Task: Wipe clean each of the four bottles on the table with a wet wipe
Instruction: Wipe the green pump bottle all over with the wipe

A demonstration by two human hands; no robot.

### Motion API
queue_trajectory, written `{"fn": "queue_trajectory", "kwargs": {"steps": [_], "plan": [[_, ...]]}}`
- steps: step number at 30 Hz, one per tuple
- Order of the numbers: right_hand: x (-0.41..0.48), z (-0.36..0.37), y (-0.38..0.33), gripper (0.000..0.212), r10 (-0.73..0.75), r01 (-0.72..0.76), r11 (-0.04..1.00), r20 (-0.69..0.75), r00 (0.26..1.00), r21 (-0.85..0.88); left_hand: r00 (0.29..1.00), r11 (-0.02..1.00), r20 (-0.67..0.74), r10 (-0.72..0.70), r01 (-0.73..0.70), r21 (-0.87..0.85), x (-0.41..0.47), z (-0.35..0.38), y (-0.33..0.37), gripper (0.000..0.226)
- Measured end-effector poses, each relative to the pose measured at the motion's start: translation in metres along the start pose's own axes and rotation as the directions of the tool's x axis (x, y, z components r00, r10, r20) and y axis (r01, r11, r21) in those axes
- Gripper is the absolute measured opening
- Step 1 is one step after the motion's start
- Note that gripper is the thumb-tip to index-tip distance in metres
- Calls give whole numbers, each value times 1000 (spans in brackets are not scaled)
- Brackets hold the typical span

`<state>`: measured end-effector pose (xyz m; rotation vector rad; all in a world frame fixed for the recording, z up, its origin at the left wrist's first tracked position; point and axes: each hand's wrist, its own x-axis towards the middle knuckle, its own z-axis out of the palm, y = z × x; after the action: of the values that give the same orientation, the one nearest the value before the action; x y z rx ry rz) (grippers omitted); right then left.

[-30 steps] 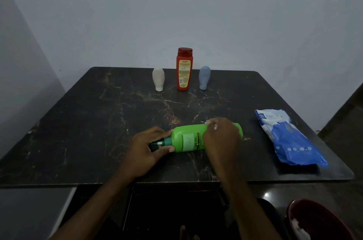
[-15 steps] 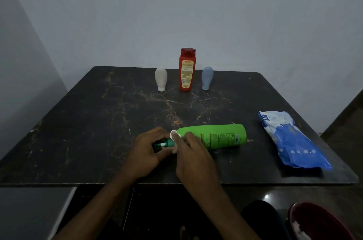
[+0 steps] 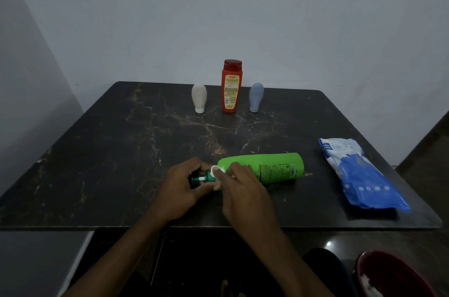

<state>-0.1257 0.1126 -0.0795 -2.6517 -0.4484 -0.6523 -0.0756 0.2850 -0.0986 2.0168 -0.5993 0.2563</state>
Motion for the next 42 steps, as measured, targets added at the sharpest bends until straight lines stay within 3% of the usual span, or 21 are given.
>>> {"fn": "queue_trajectory", "kwargs": {"steps": [3, 7, 14, 18, 23, 28, 31, 36, 42], "plan": [[11, -5, 0, 43, 66, -67, 998, -9, 998, -19, 1000, 1000, -13, -1, 1, 15, 0, 0, -1, 27], [30, -16, -2, 56, 140, -118, 974, 102, 985, -195, 999, 998, -20, 49, -48, 49, -1, 0, -1, 31], [38, -46, 63, 40, 363, -305, 909, 181, 914, -284, 997, 994, -32, 73, -70, 83, -2, -1, -3, 33], [23, -54, 109, 23, 443, -433, 882, 15, 896, -187, 996, 991, -38, 80, -75, 109, -2, 0, -2, 34], [20, -53, 107, 26, 530, -525, 828, -32, 847, -195, 997, 992, -40, 71, -66, 112, -2, 0, -1, 32], [18, -31, 50, 46, 330, -312, 931, 77, 941, -189, 997, 994, -39, 61, -57, 90, -2, -1, 0, 31], [11, -19, 43, 52, 251, -245, 957, 23, 968, -156, 998, 995, -28, 47, -45, 86, -3, -2, 0, 32], [10, -35, 108, 37, 389, -394, 903, -65, 919, -173, 999, 997, -29, 35, -33, 71, -2, -2, 1, 33], [-1, -38, 134, 27, 543, -525, 838, -130, 830, 152, 998, 998, -48, -51, 49, -49, 0, -1, 4, 35]]}}
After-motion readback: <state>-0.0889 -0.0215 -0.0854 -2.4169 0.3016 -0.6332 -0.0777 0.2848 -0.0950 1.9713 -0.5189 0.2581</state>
